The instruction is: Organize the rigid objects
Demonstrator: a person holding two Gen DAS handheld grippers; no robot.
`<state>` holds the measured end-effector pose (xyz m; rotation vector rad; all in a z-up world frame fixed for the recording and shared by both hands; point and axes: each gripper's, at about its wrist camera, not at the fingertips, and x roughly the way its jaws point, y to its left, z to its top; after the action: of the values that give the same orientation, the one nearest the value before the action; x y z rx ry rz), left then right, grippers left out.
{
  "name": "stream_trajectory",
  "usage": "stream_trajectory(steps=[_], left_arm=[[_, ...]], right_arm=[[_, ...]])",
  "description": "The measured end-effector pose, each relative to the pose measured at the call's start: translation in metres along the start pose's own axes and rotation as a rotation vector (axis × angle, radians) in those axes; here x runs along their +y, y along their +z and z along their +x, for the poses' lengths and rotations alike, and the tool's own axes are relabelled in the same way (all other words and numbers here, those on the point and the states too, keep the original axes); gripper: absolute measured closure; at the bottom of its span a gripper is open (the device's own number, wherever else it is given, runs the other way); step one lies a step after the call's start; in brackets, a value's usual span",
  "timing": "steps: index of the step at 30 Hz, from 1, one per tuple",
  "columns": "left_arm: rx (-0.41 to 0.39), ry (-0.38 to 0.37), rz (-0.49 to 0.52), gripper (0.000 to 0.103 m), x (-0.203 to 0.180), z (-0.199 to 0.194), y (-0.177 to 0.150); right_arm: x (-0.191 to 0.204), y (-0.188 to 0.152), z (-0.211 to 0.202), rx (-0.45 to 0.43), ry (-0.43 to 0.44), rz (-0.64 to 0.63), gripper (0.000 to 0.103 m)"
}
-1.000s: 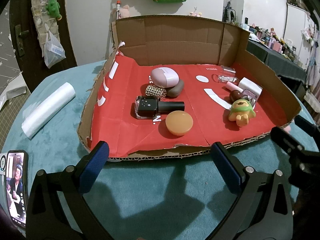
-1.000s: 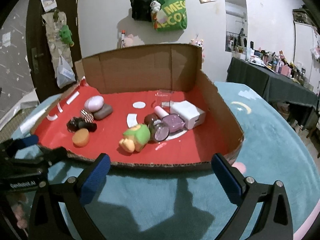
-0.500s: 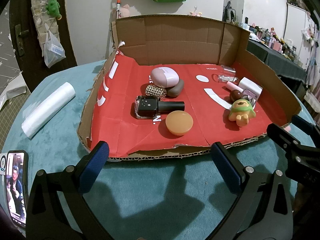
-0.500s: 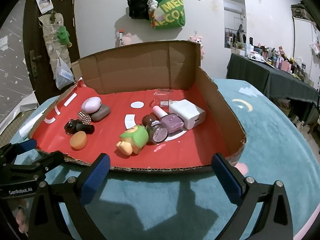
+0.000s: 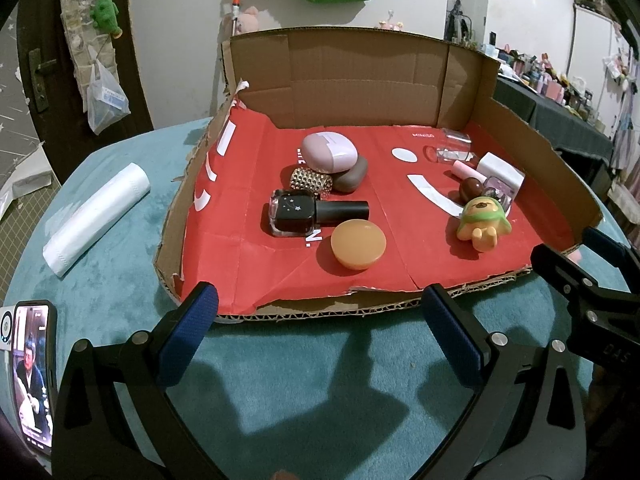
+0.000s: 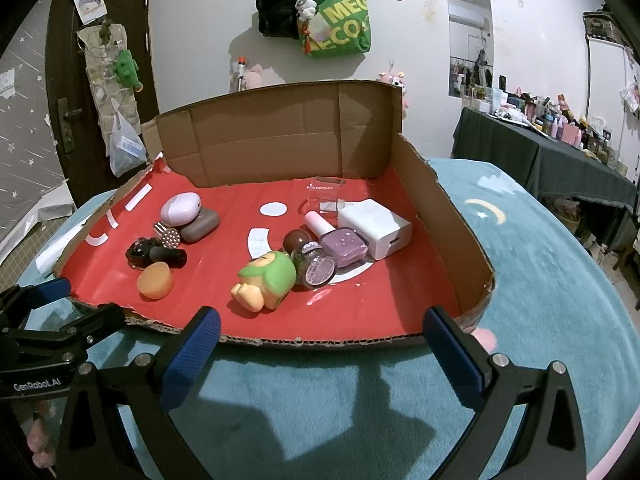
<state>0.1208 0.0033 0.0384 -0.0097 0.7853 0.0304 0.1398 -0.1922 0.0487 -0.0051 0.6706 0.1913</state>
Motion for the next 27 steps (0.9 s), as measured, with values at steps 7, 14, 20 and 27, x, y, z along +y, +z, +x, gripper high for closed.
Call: stream_trajectory(steps=[7,14,20,27], left_arm=[[0.008,-0.002,0.0,0.0,0.0,-0.0002,0.0013],[0.008,0.0,-0.003,0.0,0.0004,-0.0009,0.0016],[0.006,0.001,0.0,0.0,0.0002,-0.0008,0.0012],[0.005,0.001,-0.001,0.0,0.0005,-0.0014,0.0006]], right_arm=[[0.0002,0.0002,0.0001,0.0,0.0,0.0,0.0],[0.0002,0.0004,0.001,0.001,0.0,-0.001,0.0],[0.0002,0.0004,0.0017,0.0,-0.002,-0.001,0.0],[0.0007,0.0008,0.0016,0.001,-0.003,-0.002,0.0]])
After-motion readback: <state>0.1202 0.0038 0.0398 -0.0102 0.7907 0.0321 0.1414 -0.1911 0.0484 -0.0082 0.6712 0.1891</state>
